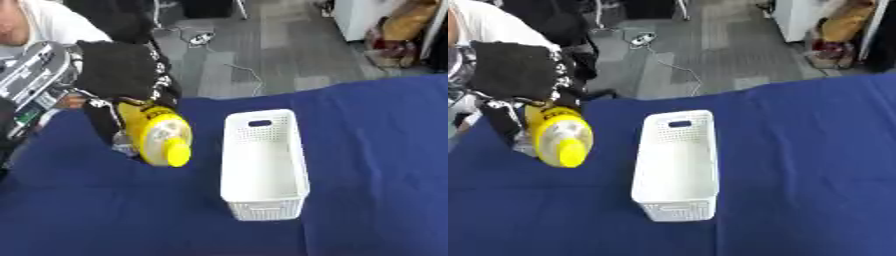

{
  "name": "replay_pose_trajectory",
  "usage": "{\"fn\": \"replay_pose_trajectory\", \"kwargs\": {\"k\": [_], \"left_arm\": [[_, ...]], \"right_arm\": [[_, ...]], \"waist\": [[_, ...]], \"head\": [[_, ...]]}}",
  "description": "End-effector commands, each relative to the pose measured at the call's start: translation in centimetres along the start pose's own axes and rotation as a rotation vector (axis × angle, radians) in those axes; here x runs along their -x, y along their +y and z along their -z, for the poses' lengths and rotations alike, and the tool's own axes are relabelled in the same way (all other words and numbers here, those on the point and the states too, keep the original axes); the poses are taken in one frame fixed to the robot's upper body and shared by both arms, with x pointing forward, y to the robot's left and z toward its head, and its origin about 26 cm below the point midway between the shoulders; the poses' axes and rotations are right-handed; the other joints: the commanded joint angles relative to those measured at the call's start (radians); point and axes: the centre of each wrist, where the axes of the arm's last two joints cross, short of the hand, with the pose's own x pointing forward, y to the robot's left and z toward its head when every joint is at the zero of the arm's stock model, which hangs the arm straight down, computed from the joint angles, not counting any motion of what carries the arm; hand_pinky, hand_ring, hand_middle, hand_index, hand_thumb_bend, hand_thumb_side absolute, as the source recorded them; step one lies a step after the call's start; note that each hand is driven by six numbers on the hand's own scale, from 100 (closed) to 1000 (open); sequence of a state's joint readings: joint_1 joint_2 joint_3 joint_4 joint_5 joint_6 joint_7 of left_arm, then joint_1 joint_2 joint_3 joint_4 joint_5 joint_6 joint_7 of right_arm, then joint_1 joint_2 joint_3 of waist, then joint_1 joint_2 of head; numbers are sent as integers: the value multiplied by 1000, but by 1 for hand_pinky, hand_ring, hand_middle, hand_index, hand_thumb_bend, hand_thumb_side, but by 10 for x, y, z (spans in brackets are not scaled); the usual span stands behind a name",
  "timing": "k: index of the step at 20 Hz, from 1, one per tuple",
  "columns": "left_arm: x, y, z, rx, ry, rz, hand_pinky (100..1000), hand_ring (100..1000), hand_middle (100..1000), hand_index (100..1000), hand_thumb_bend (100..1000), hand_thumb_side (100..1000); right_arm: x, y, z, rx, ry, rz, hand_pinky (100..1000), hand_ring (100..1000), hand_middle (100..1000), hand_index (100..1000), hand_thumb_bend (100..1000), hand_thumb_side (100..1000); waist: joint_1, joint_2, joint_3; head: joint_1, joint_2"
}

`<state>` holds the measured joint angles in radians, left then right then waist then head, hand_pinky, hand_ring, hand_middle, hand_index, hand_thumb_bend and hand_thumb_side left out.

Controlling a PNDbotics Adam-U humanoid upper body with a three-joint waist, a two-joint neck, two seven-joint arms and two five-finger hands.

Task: Pick up objects on the table and place them in the box.

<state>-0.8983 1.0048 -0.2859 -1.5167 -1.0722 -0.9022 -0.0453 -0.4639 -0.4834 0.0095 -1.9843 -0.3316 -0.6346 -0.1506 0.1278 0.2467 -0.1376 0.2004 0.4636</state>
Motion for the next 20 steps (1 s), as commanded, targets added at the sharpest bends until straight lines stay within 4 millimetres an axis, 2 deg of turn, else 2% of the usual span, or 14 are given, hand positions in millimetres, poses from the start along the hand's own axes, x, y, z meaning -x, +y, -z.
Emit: {"fn": "replay_pose_trajectory", "kwargs": {"k": [1,5,16,20], "left_arm": [[9,8,1,-3,11,34,442,193,131,294,393,736],[14,10,11,-32,12,58,457,196,132,290,390,736],[20,6,33,-121,34,108,469,202,138,301,390,722],[21,4,42,-158,24,127,470,208,144,307,391,716]], "right_arm": [[-4,0,8,-17,-25,1,316,410,490,572,108,886],[-3,2,10,-18,-31,10,316,410,490,572,107,886],[-1,10,20,-12,-69,56,316,410,491,572,100,888],[-1,14,23,-11,-79,76,316,410,491,572,100,888]], "waist": [[-7,-21,-4],[-6,-17,-13],[4,1,-60],[6,8,-73]], "head": [[-2,-2],[6,-3],[87,-22],[97,-32]]}}
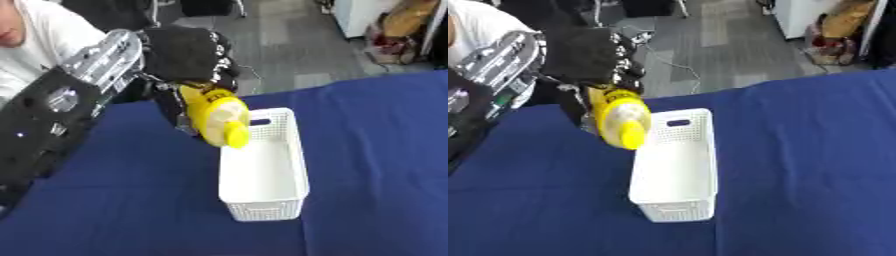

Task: Pick up objects on the table and place them in the box.

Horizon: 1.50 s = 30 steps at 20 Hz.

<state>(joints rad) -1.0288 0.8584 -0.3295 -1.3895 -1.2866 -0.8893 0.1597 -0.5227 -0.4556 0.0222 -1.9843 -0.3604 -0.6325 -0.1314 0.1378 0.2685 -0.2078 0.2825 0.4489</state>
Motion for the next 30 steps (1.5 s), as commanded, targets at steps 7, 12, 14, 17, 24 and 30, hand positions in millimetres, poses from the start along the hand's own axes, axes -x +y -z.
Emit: {"fn": "replay_pose_trajectory", "kwargs": {"k": [7,12,14,17,24,30], "left_arm": [[6,4,8,-115,-19,61,497,213,150,321,389,703],[4,-1,16,-154,-36,65,484,213,151,335,388,696],[4,-4,20,-157,-48,63,477,214,153,340,387,695],[3,-8,22,-162,-56,56,473,215,155,348,384,693],[-3,-18,24,-175,-64,36,457,231,180,396,381,674],[-8,-25,28,-148,-81,30,470,275,253,434,357,679]], "right_arm": [[-1,8,13,-9,-45,46,316,410,491,572,100,888],[-1,11,17,-8,-60,65,316,410,491,572,100,889],[0,12,18,-5,-65,69,316,410,491,571,100,889],[0,13,20,-4,-73,77,316,410,491,571,100,889],[1,17,26,1,-97,99,315,410,491,571,100,891],[1,18,27,-1,-103,104,315,410,491,570,100,891]], "waist": [[0,-3,-22],[3,3,-37],[4,5,-41],[5,10,-47],[11,23,-68],[15,26,-73]], "head": [[6,-34],[2,-57],[-2,-62],[-13,-73],[-25,-93],[-15,-77]]}}
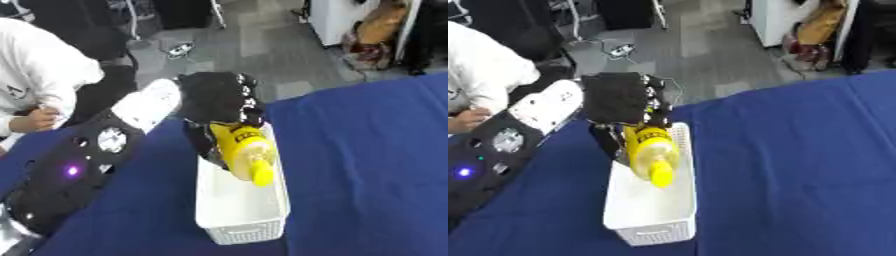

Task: Pick up objects on the table and place them in the box.

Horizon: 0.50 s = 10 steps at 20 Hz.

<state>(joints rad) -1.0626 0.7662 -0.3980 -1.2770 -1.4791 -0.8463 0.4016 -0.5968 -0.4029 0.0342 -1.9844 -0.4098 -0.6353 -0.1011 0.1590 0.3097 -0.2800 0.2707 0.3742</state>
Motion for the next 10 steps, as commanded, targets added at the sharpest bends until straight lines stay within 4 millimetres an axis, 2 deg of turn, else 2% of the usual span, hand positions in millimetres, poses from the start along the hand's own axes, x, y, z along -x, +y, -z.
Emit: {"fn": "replay_pose_trajectory", "kwargs": {"k": [1,5,9,10], "left_arm": [[4,2,-4,-40,-58,-6,481,295,286,447,347,681],[1,-4,-4,-4,-66,-15,505,333,326,477,337,703],[-2,-9,-5,42,-74,-24,544,397,405,519,412,707],[-3,-10,-5,50,-74,-27,558,421,435,533,454,712]], "right_arm": [[-3,3,10,-18,-35,10,315,410,491,570,100,891],[-3,3,10,-19,-35,10,315,410,491,570,100,891],[-3,2,10,-19,-36,9,315,410,491,570,100,891],[-3,2,10,-19,-36,9,315,410,491,570,100,891]], "waist": [[-6,-15,-1],[-5,-15,-1],[-5,-15,0],[-5,-15,1]], "head": [[-2,1],[3,14],[3,23],[3,24]]}}
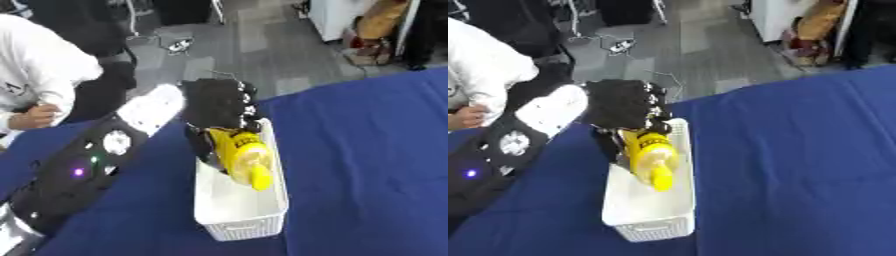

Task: Pick up objects on the table and place them in the box.

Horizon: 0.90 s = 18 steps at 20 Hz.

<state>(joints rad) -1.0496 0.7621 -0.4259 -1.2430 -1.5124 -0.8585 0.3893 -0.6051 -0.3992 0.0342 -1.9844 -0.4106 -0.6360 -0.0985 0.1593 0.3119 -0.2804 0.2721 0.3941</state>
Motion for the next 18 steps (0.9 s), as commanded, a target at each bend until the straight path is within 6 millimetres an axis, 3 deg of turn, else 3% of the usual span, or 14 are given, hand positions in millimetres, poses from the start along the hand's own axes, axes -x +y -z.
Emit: {"fn": "replay_pose_trajectory", "kwargs": {"k": [1,4,10,13,14,15,18], "left_arm": [[6,4,-6,-4,-39,-2,576,448,463,547,477,719],[5,1,-8,32,-33,-14,609,500,527,589,519,749],[6,-4,-13,98,-5,-60,744,704,740,745,606,812],[8,-4,-15,124,14,-81,824,807,822,806,647,840],[9,-4,-15,134,20,-88,815,800,816,801,643,835],[10,-5,-17,145,27,-99,871,867,876,847,667,866],[12,-7,-21,166,56,-133,884,891,901,870,684,876]], "right_arm": [[-4,1,8,-18,-27,3,315,410,491,570,100,891],[-4,1,8,-18,-27,1,315,410,491,570,100,891],[-4,0,7,-17,-27,0,316,410,491,571,100,891],[-4,0,7,-16,-28,-1,316,410,491,570,100,890],[-4,0,8,-16,-29,-1,316,410,491,570,100,891],[-4,0,8,-15,-29,-1,316,410,491,570,100,890],[-4,0,8,-15,-29,-1,316,410,491,570,100,890]], "waist": [[-5,-17,2],[-5,-17,4],[-7,-17,6],[-7,-17,7],[-7,-17,7],[-7,-17,7],[-7,-16,8]], "head": [[1,5],[0,6],[-5,3],[-6,2],[-6,2],[-7,2],[-8,3]]}}
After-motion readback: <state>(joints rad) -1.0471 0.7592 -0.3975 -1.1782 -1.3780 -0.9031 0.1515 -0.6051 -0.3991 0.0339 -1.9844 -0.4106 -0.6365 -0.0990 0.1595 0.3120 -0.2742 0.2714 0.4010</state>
